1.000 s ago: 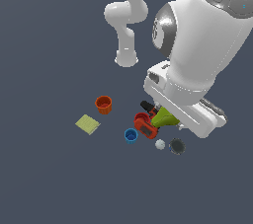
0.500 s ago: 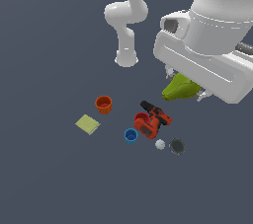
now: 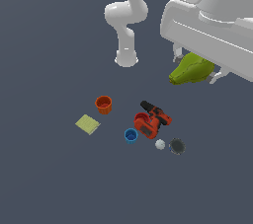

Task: Pick up a designated object from a clutter of objects.

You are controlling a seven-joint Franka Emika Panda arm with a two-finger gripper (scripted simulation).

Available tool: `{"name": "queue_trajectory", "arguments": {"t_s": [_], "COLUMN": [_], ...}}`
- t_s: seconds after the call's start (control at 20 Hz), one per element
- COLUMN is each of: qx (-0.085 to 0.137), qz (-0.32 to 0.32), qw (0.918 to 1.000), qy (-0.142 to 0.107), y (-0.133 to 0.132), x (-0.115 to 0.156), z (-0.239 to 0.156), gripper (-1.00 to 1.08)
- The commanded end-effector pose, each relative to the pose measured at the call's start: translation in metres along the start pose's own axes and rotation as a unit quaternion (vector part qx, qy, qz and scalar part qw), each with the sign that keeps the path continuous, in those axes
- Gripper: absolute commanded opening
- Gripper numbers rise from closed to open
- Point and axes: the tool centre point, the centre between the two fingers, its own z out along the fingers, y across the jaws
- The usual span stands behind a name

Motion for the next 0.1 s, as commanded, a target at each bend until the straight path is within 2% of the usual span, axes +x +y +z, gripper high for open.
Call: {"name": "queue_trajectory", "arguments": {"t_s": [0.0, 0.05], "qx": [0.0, 0.0], "qz": [0.0, 0.0], "qw": [1.0, 1.0], "qy": [0.0, 0.0], "y": [0.0001, 0.0001], "x": [-0.0007, -0.0008], "z": [-0.0048, -0.005], "gripper": [-1.0, -1.0]}}
